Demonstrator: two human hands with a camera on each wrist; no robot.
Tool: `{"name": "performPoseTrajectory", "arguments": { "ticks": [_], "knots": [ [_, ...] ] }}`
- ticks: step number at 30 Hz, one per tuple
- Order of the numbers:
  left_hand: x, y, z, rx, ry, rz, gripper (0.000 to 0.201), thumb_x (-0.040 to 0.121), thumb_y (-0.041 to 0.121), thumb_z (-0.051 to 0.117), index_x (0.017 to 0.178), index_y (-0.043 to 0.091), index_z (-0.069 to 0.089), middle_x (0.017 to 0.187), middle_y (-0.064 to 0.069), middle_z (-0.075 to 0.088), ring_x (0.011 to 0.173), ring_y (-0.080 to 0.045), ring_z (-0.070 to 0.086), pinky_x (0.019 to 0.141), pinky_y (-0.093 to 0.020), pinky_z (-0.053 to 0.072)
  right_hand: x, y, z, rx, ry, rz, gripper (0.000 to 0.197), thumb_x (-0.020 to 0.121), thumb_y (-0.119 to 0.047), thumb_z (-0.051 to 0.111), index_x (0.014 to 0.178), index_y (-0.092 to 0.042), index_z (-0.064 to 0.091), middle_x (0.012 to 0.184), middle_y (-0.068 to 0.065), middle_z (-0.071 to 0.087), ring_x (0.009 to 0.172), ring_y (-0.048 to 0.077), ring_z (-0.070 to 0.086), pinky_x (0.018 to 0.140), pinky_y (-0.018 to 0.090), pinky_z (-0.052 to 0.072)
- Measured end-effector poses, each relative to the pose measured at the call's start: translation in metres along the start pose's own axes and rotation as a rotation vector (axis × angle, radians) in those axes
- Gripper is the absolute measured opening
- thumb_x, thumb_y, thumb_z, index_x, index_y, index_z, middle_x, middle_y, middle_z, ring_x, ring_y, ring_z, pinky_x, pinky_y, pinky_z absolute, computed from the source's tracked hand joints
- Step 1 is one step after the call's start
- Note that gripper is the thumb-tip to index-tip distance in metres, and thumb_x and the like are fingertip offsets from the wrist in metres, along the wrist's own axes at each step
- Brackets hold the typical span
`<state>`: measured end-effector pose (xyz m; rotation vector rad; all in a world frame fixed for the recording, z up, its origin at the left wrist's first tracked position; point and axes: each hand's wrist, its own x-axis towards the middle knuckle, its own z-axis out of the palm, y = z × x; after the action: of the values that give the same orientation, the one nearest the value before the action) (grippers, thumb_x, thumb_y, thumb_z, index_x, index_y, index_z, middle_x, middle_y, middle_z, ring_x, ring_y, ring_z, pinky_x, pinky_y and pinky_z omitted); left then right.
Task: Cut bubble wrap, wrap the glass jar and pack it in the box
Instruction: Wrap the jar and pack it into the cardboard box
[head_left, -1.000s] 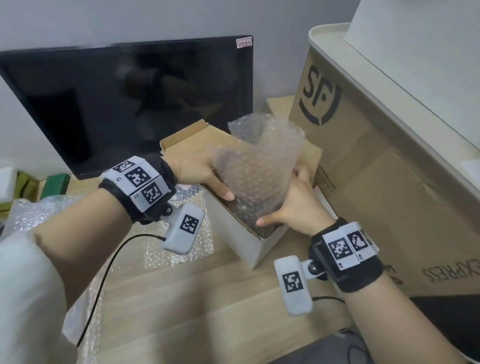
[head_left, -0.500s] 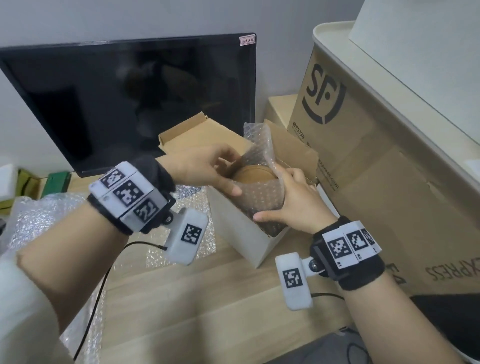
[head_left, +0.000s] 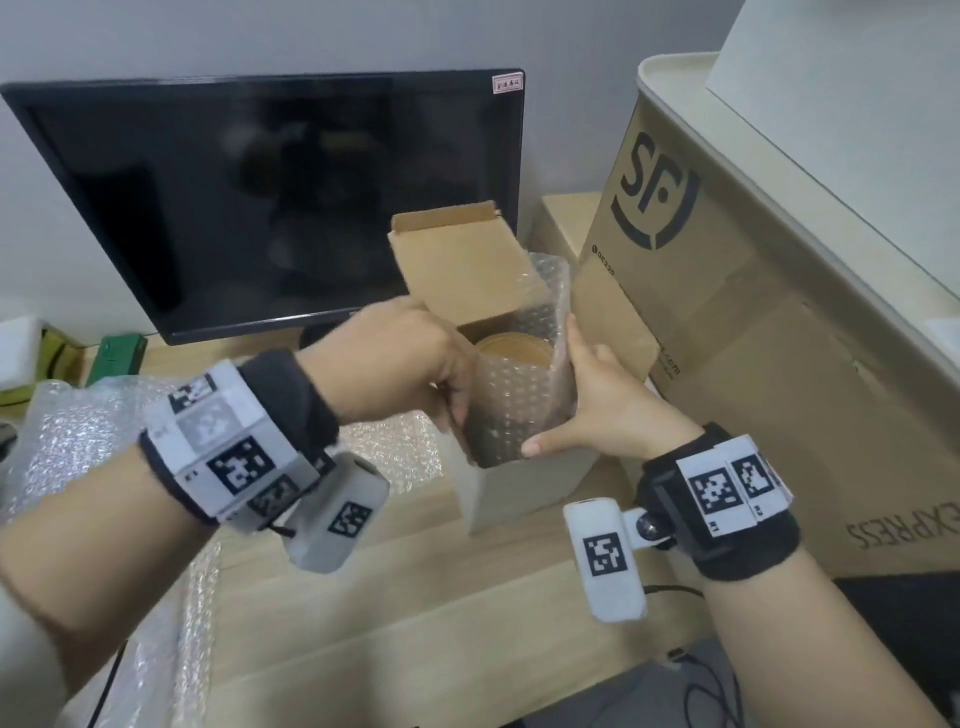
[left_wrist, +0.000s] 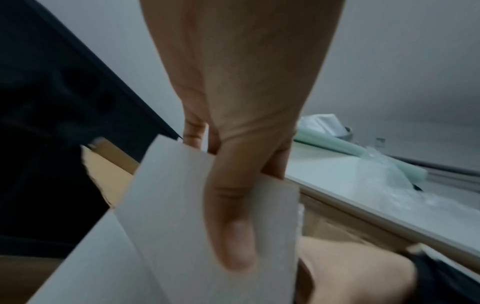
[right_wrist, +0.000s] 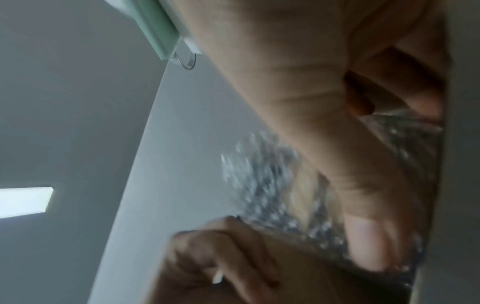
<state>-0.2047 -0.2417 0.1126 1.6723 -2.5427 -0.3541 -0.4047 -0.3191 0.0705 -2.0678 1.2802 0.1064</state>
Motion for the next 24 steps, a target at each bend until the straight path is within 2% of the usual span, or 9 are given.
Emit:
{"name": "performPoseTrajectory", "arguments": {
  "ticks": [2,6,8,11,13,16,18,20,24],
  "knots": [
    [-0.004,-0.008,-0.011,-0.009,-0.048,-0.043,0.013,0.065,0.020,0.081,0.073,0.030,0.075,0.082,0.017,0.070,0.080,-0.006,0.066,0.077,-0.023,0.047,-0.004,-0.004,0.002,0.042,-0.027,-0.006,0.141,0.053,-0.051,0.084,0.145,-0.028,-0.021,0.154,0.007,0.014,0.131,0.028,0.040,0.105,0.045,0.039],
    [-0.003,-0.012,-0.021,0.131,-0.200,-0.347,0.035,0.082,0.003,0.051,0.098,0.026,0.073,0.096,0.000,0.060,0.091,-0.024,0.061,0.080,-0.028,0.049,-0.012,-0.015,0.005,0.042,0.068,-0.015,0.137,0.058,-0.047,0.083,0.146,-0.025,-0.019,0.155,0.010,0.011,0.131,0.027,0.040,0.104,0.046,0.041],
    [-0.002,-0.004,-0.020,0.150,-0.326,-0.437,0.036,0.087,0.013,0.046,0.113,0.026,0.066,0.113,-0.002,0.061,0.101,-0.026,0.059,0.089,-0.033,0.048,-0.014,-0.020,0.001,0.013,0.133,-0.011,0.135,0.060,-0.043,0.084,0.146,-0.023,-0.018,0.154,0.011,0.012,0.133,0.028,0.037,0.105,0.047,0.039],
    [0.001,0.005,-0.007,0.053,-0.471,-0.508,0.043,0.090,0.046,0.047,0.120,0.019,0.060,0.107,0.003,0.058,0.096,-0.019,0.053,0.085,-0.029,0.042,-0.011,-0.021,-0.006,-0.007,0.168,0.013,0.132,0.063,-0.039,0.083,0.147,-0.019,-0.016,0.154,0.014,0.014,0.135,0.028,0.035,0.108,0.047,0.035],
    [0.007,0.013,0.002,-0.054,-0.464,-0.535,0.064,0.079,0.066,0.049,0.122,0.020,0.058,0.112,0.004,0.058,0.098,-0.018,0.052,0.085,-0.029,0.040,-0.006,-0.019,-0.010,-0.001,0.179,0.041,0.130,0.063,-0.035,0.083,0.147,-0.016,-0.014,0.153,0.015,0.018,0.135,0.028,0.035,0.109,0.047,0.035],
    [0.019,0.020,0.016,-0.074,-0.380,-0.557,0.092,0.069,0.077,0.047,0.133,0.012,0.048,0.131,-0.008,0.048,0.113,-0.025,0.048,0.096,-0.037,0.042,0.001,-0.014,-0.011,0.089,0.160,0.058,0.130,0.062,-0.027,0.085,0.148,-0.014,-0.011,0.153,0.012,0.025,0.137,0.025,0.034,0.109,0.047,0.034],
    [0.027,0.024,0.028,-0.131,-0.350,-0.570,0.088,0.071,0.077,0.044,0.135,0.016,0.045,0.129,-0.012,0.044,0.114,-0.024,0.039,0.096,-0.039,0.038,0.004,-0.014,-0.010,0.180,0.105,0.036,0.134,0.056,-0.027,0.088,0.149,-0.016,-0.007,0.150,0.008,0.035,0.136,0.023,0.036,0.109,0.045,0.035],
    [0.033,0.026,0.037,-0.173,-0.251,-0.540,0.077,0.075,0.074,0.043,0.133,0.023,0.047,0.124,-0.009,0.054,0.115,-0.025,0.034,0.096,-0.038,0.037,0.006,-0.015,-0.007,0.245,0.061,0.001,0.132,0.047,-0.029,0.089,0.150,-0.022,0.006,0.144,0.003,0.044,0.131,0.019,0.041,0.108,0.041,0.036],
    [0.040,0.020,0.047,-0.133,-0.136,-0.569,0.059,0.080,0.062,0.050,0.124,0.023,0.056,0.118,-0.007,0.061,0.112,-0.029,0.040,0.093,-0.034,0.036,0.012,-0.021,0.001,0.414,0.054,-0.060,0.093,0.062,0.003,0.078,0.139,-0.018,0.031,0.121,0.006,0.058,0.109,0.022,0.057,0.091,0.033,0.050]
  ]
}}
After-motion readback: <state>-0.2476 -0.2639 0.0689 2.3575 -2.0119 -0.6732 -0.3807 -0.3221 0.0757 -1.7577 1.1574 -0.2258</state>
